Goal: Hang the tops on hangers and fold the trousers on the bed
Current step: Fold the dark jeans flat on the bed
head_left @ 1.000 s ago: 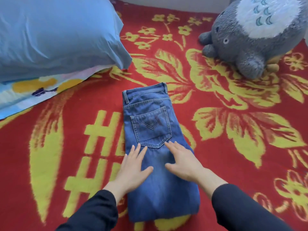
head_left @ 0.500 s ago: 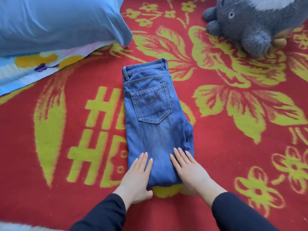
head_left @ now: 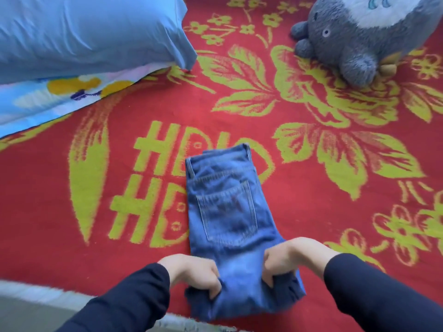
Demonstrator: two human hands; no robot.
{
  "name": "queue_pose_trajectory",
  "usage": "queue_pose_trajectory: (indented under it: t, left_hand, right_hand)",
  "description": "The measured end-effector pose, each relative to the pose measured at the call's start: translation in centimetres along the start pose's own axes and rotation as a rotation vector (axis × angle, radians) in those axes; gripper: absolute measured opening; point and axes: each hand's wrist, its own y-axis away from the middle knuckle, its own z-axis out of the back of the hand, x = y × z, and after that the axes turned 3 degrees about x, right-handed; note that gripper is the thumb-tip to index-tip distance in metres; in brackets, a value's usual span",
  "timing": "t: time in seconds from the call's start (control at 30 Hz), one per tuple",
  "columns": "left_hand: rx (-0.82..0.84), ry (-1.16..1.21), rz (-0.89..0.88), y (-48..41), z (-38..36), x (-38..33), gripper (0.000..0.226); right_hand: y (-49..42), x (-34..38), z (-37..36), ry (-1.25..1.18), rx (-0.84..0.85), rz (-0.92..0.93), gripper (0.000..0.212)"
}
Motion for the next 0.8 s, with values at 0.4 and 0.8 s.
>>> queue_pose_trajectory:
  t: [0.4,0.8]
  left_hand:
    - [-0.517,0.407,-0.246,3.9,14.3,1.7,0.017]
    - [-0.865,0.315,-0.127,-6.7,17.0,6.1,0.073]
  right_hand:
    - [4.1,0.4,13.8,-0.294,-0.68,0.26,0.023]
    - [-5.7,-0.7,18.1,-0.588,-0.715,0.283,0.111]
